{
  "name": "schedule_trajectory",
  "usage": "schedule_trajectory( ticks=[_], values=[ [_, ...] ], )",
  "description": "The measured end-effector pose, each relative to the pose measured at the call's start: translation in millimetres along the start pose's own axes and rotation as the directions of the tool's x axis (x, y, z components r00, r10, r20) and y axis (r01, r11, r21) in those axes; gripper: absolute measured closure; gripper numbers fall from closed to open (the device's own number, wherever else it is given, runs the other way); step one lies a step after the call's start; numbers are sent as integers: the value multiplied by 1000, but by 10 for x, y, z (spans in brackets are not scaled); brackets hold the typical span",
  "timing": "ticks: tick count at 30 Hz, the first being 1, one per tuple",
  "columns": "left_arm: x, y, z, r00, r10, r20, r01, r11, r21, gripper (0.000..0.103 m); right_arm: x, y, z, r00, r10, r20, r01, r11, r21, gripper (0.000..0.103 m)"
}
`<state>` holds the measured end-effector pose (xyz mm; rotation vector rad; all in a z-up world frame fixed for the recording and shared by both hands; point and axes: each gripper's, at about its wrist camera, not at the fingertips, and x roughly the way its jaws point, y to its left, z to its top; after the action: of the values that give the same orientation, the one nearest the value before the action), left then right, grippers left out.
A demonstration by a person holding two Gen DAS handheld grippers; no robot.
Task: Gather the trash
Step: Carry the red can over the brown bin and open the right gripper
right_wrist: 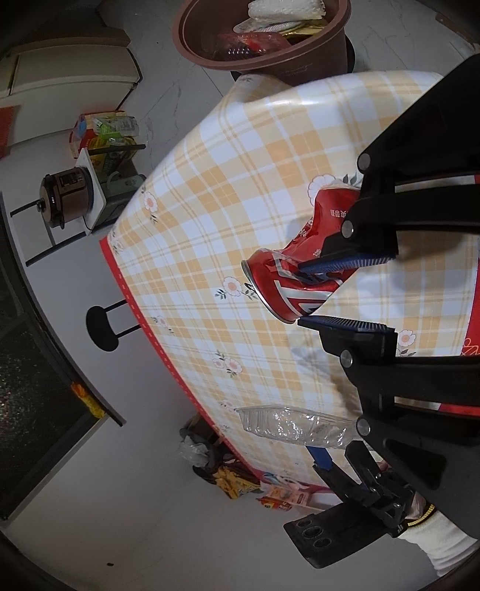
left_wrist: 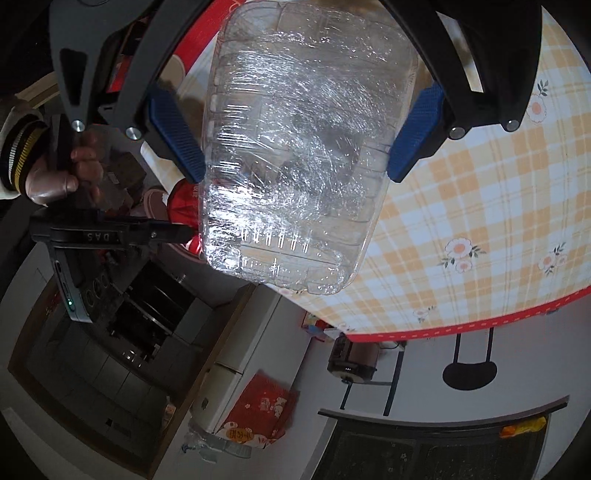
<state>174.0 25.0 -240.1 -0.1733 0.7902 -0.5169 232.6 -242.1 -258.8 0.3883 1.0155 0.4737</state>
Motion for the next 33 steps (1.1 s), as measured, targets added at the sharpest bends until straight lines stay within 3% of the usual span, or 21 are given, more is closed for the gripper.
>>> schedule_trajectory(
  ticks=[10, 20, 25, 33],
  values=[
    [186, -583, 354, 999, -6, 36, 5, 999, 42, 6, -597, -592, 171, 995, -18, 96, 13, 999, 52, 79],
    [814, -1609, 761, 998, -47, 32, 44, 994, 99, 6, -1282, -1818, 434, 981, -131, 145, 113, 985, 131, 79],
    [1274, -2139, 888, 998, -60, 1, 59, 989, 133, 6, -1354, -2446, 513, 981, -150, 126, 126, 975, 181, 79],
    [2016, -2650, 1032, 996, -32, -81, 46, 982, 181, 6, -1185, -3013, 595, 990, -115, 78, 96, 971, 218, 76]
  ],
)
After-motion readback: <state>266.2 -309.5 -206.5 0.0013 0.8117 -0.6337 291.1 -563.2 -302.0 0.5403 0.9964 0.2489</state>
